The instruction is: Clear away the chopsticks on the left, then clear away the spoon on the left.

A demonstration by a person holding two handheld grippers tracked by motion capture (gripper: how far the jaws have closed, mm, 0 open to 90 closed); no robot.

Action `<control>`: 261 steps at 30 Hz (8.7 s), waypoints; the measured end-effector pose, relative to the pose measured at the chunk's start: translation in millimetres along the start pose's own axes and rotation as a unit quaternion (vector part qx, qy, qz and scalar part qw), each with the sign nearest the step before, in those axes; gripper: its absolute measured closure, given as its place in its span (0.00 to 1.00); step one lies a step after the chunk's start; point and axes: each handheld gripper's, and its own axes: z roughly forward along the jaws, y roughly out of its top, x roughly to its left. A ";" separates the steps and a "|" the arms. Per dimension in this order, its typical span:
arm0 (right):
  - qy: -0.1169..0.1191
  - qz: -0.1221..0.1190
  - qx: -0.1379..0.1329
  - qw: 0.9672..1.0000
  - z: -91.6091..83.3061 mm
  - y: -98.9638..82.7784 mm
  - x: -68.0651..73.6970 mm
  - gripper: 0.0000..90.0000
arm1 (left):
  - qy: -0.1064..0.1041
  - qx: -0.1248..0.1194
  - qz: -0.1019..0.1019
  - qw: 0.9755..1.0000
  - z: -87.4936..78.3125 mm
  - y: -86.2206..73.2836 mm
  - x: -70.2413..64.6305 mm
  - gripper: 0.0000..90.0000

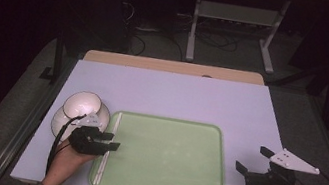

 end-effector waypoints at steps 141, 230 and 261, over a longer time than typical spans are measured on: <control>-0.006 0.001 0.005 1.000 2.4 -1.2 -4.0 0.00 | 0.108 -0.100 -0.192 0.970 -112.0 -35.4 102.5 0.82; -0.012 0.004 -0.003 1.000 -0.9 0.0 -5.2 0.00 | -0.036 -0.164 -0.065 0.984 -56.2 54.1 50.9 0.95; -0.013 0.004 -0.005 1.000 -3.7 -0.8 -6.3 0.00 | -0.073 -0.095 -0.075 0.990 29.4 64.4 40.0 0.95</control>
